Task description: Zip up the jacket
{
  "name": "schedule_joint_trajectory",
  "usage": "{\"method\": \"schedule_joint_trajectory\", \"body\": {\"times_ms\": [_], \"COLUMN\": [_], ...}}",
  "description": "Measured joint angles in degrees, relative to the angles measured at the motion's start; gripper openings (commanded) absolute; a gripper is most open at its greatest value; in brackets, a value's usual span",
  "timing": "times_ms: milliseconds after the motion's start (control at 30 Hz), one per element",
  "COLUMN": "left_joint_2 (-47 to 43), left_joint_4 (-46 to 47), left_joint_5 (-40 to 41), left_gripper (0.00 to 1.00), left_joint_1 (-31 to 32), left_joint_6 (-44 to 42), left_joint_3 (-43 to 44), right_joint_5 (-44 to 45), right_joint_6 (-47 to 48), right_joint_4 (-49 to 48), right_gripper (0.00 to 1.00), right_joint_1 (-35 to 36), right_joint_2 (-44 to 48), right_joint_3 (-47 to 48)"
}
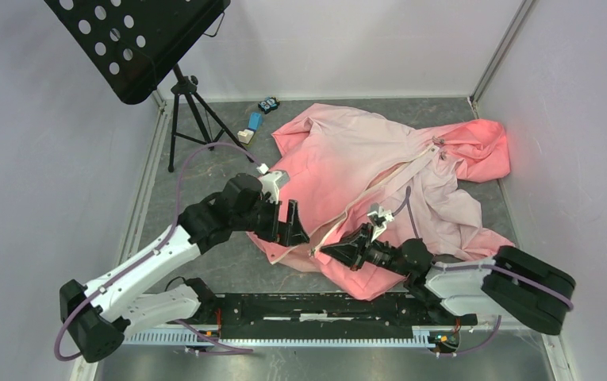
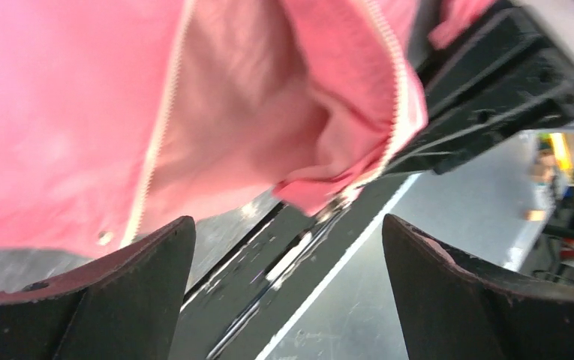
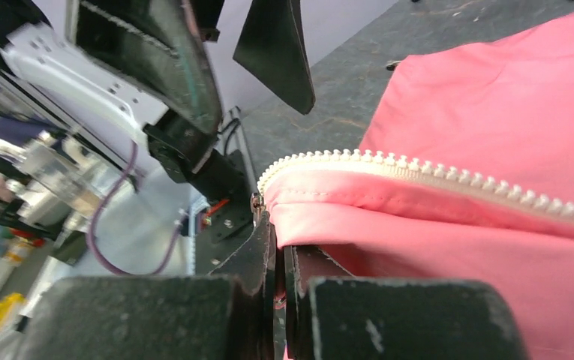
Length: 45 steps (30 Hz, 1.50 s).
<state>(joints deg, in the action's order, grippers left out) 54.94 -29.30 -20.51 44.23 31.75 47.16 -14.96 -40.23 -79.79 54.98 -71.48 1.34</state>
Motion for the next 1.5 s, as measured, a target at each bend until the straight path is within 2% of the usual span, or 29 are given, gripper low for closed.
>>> {"method": "schedule_joint_trajectory", "body": {"times_ms": [167, 367, 433, 500, 633, 1000, 1400, 1500], "left_joint_2": [6.34, 15.58, 20.00, 23.98, 29.97, 40.00, 47.08, 48.13], "left_joint_4": [-13.49, -23.78, -25.90, -26.43, -26.86, -24.65, -23.96, -23.89], "left_joint_5": [7.23, 13.35, 15.72, 18.10, 20.02, 20.02, 20.90, 20.96], "left_gripper": [0.79, 0.78, 0.72, 0.71, 0.79, 0.85, 0.75, 0.68], "left_joint_1": [0.00, 0.00, 0.00, 0.00, 0.00, 1.03, 2.51, 2.51], "left_joint_6": [-4.74, -11.23, -14.12, -16.41, -19.54, -23.85, -24.41, -24.41], "left_joint_3": [6.19, 12.61, 15.52, 16.50, 16.52, 16.81, 19.85, 19.93], "right_joint_5": [0.85, 2.80, 3.37, 3.63, 3.67, 3.48, 3.50, 3.50], "right_joint_6": [8.66, 14.62, 15.56, 16.04, 16.13, 16.13, 16.09, 16.09], "right_joint_4": [12.83, 24.87, 26.88, 27.96, 28.68, 28.81, 28.44, 28.46], "right_gripper": [0.00, 0.00, 0.00, 0.00, 0.00, 0.00, 0.00, 0.00], "right_joint_1": [-0.50, -0.74, -0.74, -0.76, -0.76, -0.79, -0.79, -0.79], "right_joint_2": [9.27, 16.41, 17.66, 18.23, 18.36, 17.35, 17.05, 17.18], "right_joint_3": [0.04, 0.00, 0.00, -0.09, -0.20, -0.20, -0.22, -0.22]}}
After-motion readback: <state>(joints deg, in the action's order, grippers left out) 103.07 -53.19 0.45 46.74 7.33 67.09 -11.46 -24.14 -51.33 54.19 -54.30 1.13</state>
